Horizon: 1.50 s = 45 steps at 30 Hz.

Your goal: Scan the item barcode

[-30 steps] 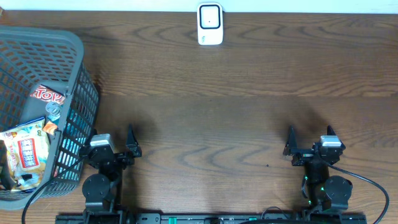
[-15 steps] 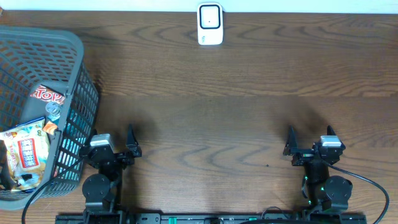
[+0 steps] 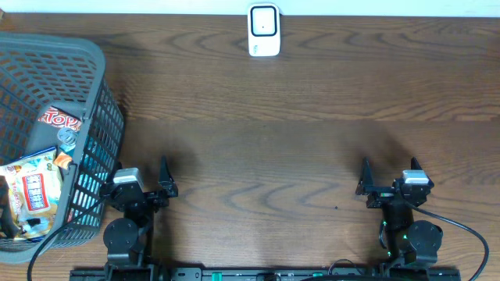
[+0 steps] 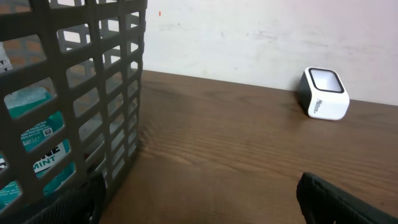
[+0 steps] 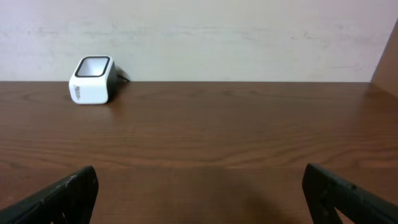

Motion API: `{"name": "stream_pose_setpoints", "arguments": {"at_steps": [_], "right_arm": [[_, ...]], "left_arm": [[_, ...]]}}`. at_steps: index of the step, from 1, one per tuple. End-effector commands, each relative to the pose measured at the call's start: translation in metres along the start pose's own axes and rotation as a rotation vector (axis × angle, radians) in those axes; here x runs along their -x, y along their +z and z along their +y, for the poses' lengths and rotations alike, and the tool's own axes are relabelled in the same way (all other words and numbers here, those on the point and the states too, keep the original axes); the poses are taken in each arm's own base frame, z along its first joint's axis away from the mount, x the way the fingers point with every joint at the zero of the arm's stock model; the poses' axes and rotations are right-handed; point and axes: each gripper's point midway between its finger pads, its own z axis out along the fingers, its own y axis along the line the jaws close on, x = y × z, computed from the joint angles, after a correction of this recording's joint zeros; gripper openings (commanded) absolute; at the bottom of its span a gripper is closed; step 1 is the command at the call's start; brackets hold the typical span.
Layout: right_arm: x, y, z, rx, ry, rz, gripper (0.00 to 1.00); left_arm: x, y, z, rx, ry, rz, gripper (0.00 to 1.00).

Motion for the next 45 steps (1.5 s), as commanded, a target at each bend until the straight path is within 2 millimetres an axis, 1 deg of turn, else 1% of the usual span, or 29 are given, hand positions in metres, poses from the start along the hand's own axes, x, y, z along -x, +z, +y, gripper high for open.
{"name": "stream_pose_setpoints", "arguments": {"at_steps": [1, 5, 9, 12, 13, 15, 16, 18, 20, 27, 33, 35, 39, 40, 42, 45], "right_arm": [[-0.002, 0.0, -0.002, -0.011, 0.014, 0.006, 0.99], [-0.002, 0.0, -0.002, -0.011, 0.014, 0.006, 0.99], [-0.002, 0.0, -0.002, -0.011, 0.014, 0.006, 0.99], [-0.002, 0.0, -0.002, -0.011, 0.014, 0.006, 0.99], [-0.002, 0.0, -0.002, -0.011, 0.014, 0.006, 0.99], [-0.002, 0.0, -0.002, -0.011, 0.014, 0.006, 0.99], [-0.002, 0.0, -0.002, -0.011, 0.014, 0.006, 0.99], [-0.002, 0.0, -0.002, -0.011, 0.014, 0.006, 0.99], [-0.002, 0.0, -0.002, -0.011, 0.014, 0.006, 0.99], [-0.002, 0.0, -0.002, -0.011, 0.014, 0.006, 0.99], [-0.002, 0.0, -0.002, -0.011, 0.014, 0.006, 0.99], [-0.002, 0.0, -0.002, -0.011, 0.014, 0.006, 0.99], [-0.002, 0.0, -0.002, -0.01, 0.014, 0.006, 0.99], [-0.002, 0.0, -0.002, -0.011, 0.014, 0.006, 0.99], [-0.002, 0.0, -0.002, -0.011, 0.014, 0.006, 0.99], [-0.002, 0.0, -0.002, -0.011, 0.014, 0.006, 0.99]], "left_arm": [[-0.019, 0.002, 0.0, -0.004, 0.013, 0.048, 0.98], [-0.019, 0.002, 0.0, -0.003, 0.013, 0.047, 0.98], [-0.016, 0.002, -0.009, -0.053, -0.052, 0.038, 0.98], [-0.012, 0.0, -0.026, -0.152, -0.082, 0.033, 0.98], [-0.01, -0.002, -0.037, -0.215, -0.081, 0.037, 0.98], [-0.008, -0.005, -0.046, -0.273, -0.081, 0.039, 0.98], [-0.004, -0.009, -0.055, -0.322, -0.08, 0.037, 0.98], [0.004, -0.013, -0.063, -0.368, -0.078, 0.026, 0.98], [0.009, -0.016, -0.066, -0.384, -0.079, 0.016, 0.98], [0.053, -0.027, -0.07, -0.401, -0.158, -0.05, 0.98], [0.089, -0.031, -0.074, -0.408, -0.241, -0.049, 0.98], [0.113, -0.029, -0.083, -0.439, -0.251, -0.024, 0.98], [0.144, -0.022, -0.102, -0.523, -0.248, 0.025, 0.98], [0.153, -0.015, -0.105, -0.518, -0.277, 0.06, 0.98], [0.163, -0.009, -0.106, -0.51, -0.295, 0.093, 0.98], [0.184, 0.001, -0.11, -0.494, -0.302, 0.146, 0.98]]}}
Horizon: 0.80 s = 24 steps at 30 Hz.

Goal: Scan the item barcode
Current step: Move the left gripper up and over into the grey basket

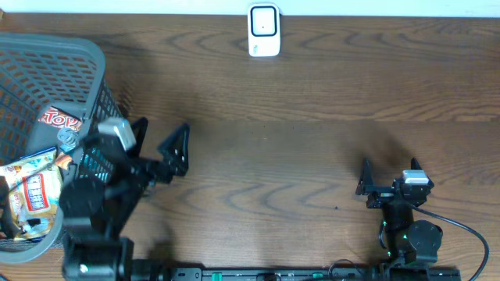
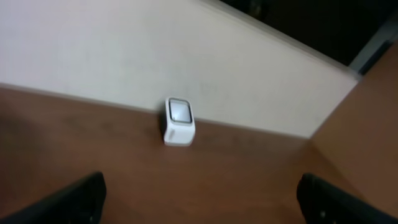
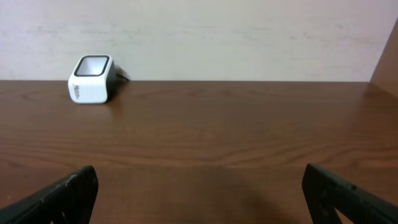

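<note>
The white barcode scanner [image 1: 264, 30] stands at the table's far edge; it also shows in the left wrist view [image 2: 179, 121] and the right wrist view [image 3: 92, 79]. Items lie in the grey basket [image 1: 87, 48] at the left: a red pack [image 1: 61, 119] and a yellow-white snack pack [image 1: 33, 191]. My left gripper [image 1: 162, 134] is raised just right of the basket, open and empty, facing the scanner. My right gripper [image 1: 389, 165] sits low at the near right, open and empty.
The brown wooden table [image 1: 312, 117] runs from the basket to the right edge. A pale wall [image 3: 217, 31] rises behind the scanner. The basket also holds a small bottle top [image 1: 68, 139].
My left arm has lifted from its low position beside the basket and swung up and forward; its camera now looks over the table at the scanner. The right arm has not moved.
</note>
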Motion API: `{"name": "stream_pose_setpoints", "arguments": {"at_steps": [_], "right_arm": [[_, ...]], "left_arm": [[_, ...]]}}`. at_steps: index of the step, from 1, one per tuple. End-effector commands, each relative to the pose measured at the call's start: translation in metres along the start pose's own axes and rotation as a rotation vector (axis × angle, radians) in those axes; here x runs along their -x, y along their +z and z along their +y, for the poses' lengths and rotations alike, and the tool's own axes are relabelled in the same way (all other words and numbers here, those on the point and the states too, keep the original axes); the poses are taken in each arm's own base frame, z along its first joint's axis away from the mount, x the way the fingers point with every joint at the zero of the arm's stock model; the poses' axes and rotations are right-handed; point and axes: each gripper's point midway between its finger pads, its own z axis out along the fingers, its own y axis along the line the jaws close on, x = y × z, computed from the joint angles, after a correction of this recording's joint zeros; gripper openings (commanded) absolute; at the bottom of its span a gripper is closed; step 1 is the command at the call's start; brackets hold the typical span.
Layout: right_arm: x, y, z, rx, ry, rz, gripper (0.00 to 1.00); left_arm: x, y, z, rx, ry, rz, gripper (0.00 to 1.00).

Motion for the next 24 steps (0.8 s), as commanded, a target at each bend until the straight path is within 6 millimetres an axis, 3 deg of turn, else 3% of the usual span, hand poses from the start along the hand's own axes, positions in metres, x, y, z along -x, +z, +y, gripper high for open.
{"name": "stream_pose_setpoints", "arguments": {"at_steps": [1, 7, 13, 17, 24], "right_arm": [[-0.001, 0.0, -0.002, -0.008, 0.014, 0.002, 0.99], [-0.001, 0.0, -0.002, -0.008, 0.014, 0.002, 0.99], [-0.001, 0.0, -0.002, -0.008, 0.014, 0.002, 0.99], [-0.001, 0.0, -0.002, -0.008, 0.014, 0.002, 0.99], [-0.001, 0.0, -0.002, -0.008, 0.014, 0.002, 0.99]], "left_arm": [[0.038, 0.008, -0.019, -0.025, -0.012, 0.027, 0.98], [0.092, 0.023, -0.037, -0.023, 0.123, 0.051, 0.98], [0.067, 0.035, -0.032, -0.051, 0.082, 0.169, 0.98], [0.075, 0.041, -0.03, -0.051, 0.069, 0.14, 0.98], [0.139, 0.031, 0.041, 0.256, -0.267, -0.042, 0.98]]}}
